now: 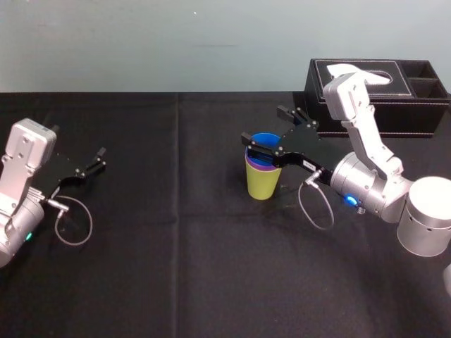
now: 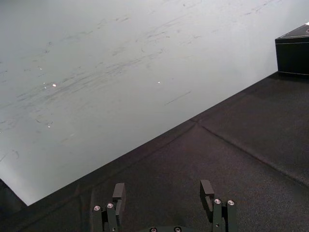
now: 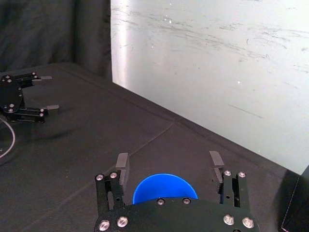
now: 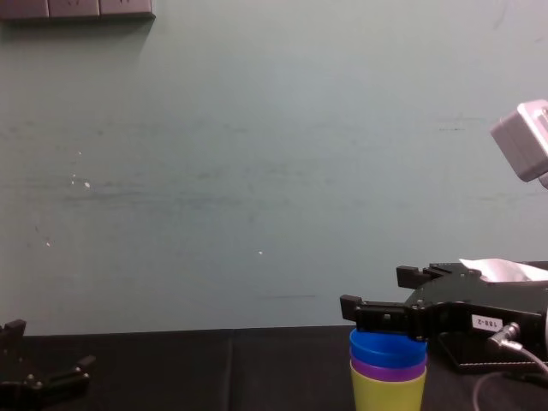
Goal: Stack the three plastic cups sequentially using one hand.
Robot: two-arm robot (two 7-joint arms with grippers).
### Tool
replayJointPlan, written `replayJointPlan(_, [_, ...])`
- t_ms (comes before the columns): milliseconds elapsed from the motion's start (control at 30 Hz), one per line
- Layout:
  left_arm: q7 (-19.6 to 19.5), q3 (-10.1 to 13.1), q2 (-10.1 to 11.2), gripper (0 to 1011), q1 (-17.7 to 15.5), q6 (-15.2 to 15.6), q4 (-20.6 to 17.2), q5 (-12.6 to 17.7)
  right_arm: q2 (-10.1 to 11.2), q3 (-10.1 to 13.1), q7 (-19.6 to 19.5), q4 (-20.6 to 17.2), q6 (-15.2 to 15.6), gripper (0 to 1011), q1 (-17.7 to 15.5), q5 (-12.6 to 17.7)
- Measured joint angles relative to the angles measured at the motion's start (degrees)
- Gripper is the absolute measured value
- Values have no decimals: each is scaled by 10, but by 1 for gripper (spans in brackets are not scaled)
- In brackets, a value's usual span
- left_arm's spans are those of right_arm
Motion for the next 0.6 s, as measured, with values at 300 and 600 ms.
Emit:
replayJointPlan(300, [0, 0, 0, 1011, 0, 0, 0, 0, -6, 25, -26, 3, -16, 1000, -16, -1])
replayJointPlan(600, [0, 0, 0, 1011, 0, 0, 0, 0, -34, 71, -100, 19, -35, 1000, -41, -19])
